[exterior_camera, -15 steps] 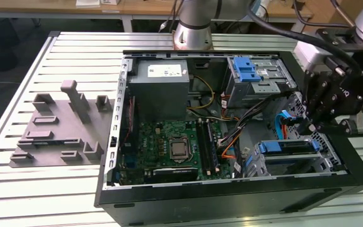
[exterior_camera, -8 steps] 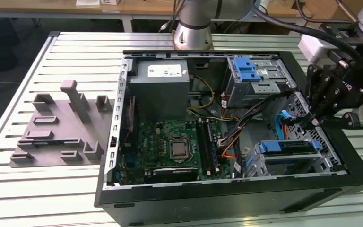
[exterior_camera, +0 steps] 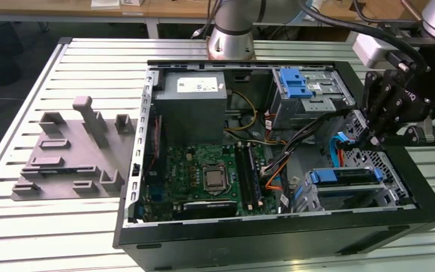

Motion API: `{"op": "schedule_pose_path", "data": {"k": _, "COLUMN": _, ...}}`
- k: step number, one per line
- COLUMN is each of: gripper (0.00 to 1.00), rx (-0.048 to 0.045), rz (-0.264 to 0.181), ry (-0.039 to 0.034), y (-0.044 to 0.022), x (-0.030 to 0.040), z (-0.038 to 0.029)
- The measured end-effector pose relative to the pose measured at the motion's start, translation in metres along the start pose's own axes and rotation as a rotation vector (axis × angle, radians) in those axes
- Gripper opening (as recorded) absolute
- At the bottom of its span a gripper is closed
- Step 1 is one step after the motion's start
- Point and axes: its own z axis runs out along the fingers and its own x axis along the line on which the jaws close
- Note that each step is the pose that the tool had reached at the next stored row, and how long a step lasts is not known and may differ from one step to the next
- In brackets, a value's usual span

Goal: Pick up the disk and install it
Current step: 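Insert the first disk wire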

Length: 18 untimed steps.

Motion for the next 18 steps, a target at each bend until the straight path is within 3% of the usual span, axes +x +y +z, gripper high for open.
{"op": "schedule_pose_path", "data": {"k": 3, "gripper": 0.23, "rx": 0.004, "rz": 0.0, "ry": 0.0067, "y": 0.0002, "x": -0.0013, "z": -0.0002}}
{"op": "schedule_pose_path", "data": {"k": 4, "gripper": 0.3, "rx": 0.0075, "rz": 0.001, "ry": 0.0076, "y": 0.0008, "x": -0.002, "z": -0.0001}}
{"op": "schedule_pose_path", "data": {"k": 9, "gripper": 0.3, "rx": 0.0226, "rz": 0.017, "ry": 0.0075, "y": 0.0034, "x": -0.0063, "z": 0.0008}}
{"op": "schedule_pose_path", "data": {"k": 18, "gripper": 0.3, "rx": 0.0294, "rz": 0.029, "ry": 0.0071, "y": 0.0041, "x": -0.0156, "z": 0.0058}}
